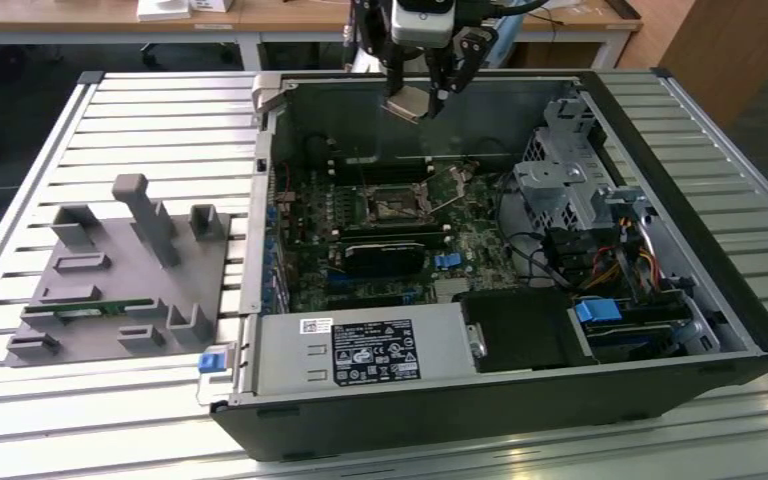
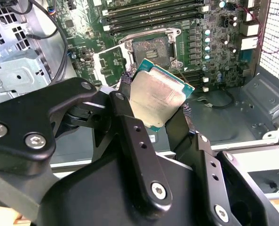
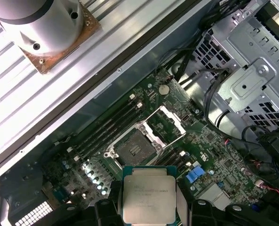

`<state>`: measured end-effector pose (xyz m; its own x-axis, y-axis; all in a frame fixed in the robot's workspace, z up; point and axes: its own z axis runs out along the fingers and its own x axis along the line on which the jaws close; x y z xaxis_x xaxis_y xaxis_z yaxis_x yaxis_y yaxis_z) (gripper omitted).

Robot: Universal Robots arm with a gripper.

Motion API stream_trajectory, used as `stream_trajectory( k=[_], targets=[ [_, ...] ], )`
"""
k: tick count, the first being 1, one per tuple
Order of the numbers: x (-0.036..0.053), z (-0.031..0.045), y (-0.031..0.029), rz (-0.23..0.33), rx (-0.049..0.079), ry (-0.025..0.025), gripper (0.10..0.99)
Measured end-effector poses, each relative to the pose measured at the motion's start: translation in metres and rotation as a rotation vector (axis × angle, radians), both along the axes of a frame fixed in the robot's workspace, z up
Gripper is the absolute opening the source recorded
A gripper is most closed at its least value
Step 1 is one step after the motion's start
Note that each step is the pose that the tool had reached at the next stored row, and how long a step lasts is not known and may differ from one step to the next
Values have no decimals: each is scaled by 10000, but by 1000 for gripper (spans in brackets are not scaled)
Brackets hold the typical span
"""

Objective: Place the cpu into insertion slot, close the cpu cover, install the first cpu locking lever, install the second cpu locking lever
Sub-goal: 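Place the cpu into insertion slot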

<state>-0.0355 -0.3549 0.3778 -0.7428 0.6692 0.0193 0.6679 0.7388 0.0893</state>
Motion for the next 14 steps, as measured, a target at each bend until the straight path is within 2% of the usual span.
stream_trajectory(
  k=[14],
  targets=[
    [0, 0, 0, -518, 0, 0, 541]
  ],
)
